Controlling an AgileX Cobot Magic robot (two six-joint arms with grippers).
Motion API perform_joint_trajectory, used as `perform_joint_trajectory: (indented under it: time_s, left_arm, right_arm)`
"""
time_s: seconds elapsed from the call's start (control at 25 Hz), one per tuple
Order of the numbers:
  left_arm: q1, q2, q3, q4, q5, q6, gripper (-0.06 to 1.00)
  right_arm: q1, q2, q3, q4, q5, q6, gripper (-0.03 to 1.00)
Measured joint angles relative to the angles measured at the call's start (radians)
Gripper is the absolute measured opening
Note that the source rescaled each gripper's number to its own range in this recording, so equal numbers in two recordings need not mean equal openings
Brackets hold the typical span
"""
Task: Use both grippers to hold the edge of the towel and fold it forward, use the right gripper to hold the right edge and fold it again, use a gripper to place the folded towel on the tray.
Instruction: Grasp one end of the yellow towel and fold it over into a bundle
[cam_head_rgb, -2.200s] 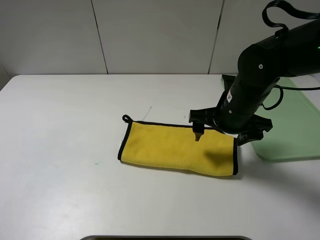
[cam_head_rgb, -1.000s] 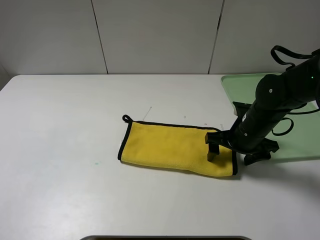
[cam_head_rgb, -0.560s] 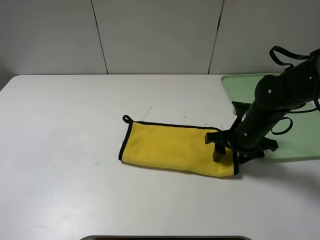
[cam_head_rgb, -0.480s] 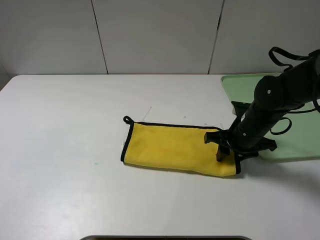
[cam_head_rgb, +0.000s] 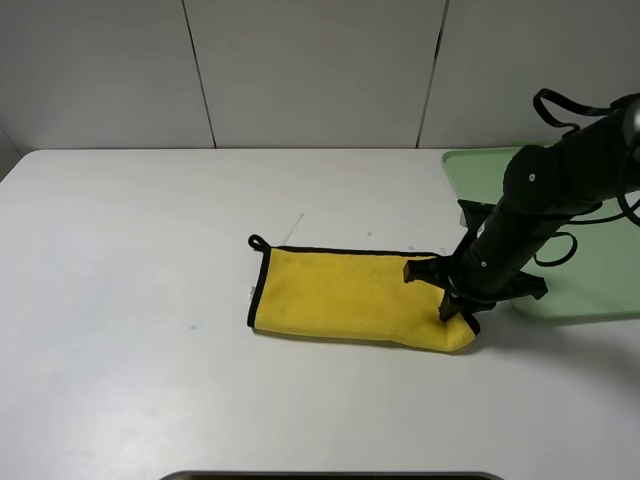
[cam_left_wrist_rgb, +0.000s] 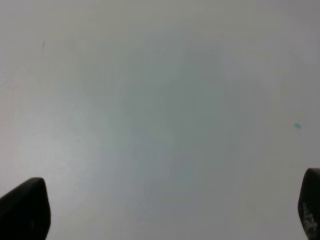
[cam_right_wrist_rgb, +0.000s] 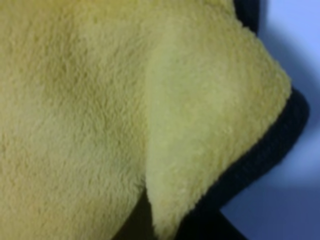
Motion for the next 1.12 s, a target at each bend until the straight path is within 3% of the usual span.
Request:
perform_joint_trajectory:
  time_s: [0.72,1.12]
  left_arm:
    - [0.000,0.000,0.000,0.000,0.000,0.000,1.00]
    - [0.000,0.000,0.000,0.000,0.000,0.000,1.00]
  right_arm:
    - [0.000,-0.048,-0.363,-0.207,0.356,-0.021,0.04]
    - [0.000,-0.048,-0.501,-0.394,0.439,-0.045,0.04]
